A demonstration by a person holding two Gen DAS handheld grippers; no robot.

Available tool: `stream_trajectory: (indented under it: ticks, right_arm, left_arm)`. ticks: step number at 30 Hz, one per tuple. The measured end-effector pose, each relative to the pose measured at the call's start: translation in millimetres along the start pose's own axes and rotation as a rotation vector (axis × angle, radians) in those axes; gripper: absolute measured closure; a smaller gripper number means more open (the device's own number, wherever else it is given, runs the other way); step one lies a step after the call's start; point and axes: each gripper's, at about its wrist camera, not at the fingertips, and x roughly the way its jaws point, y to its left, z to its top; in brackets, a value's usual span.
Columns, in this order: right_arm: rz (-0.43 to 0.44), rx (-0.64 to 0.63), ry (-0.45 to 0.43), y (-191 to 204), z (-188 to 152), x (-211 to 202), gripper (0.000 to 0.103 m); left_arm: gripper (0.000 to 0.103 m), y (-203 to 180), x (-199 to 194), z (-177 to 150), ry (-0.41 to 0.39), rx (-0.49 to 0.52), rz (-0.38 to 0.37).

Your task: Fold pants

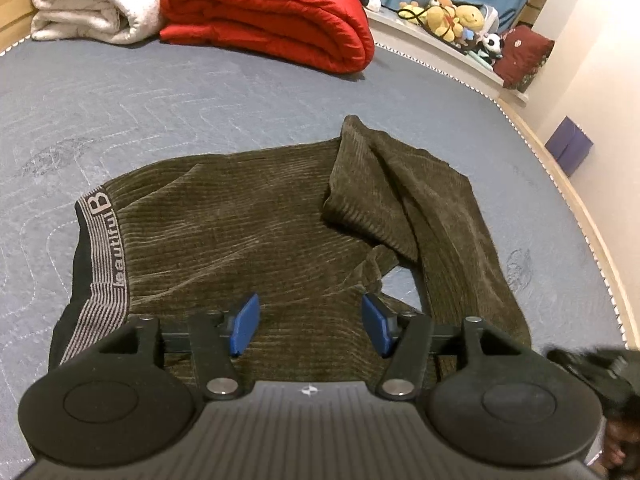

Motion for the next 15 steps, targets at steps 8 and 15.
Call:
stream_trajectory:
  ticks: [8, 15]
  right_arm:
    - [0.030, 0.143, 0.052, -63.7, -78.7, -29.2, 0.099]
    - [0.192, 0.172, -0.140, -9.6, -16.8, -18.4, 0.062]
  left_arm:
    - [0.041, -2.8, 15.7, -3.2, 0.042, -0.006, -0.002]
    - [0.041, -7.5, 23.1, -7.1, 0.054, 0.011, 0.014]
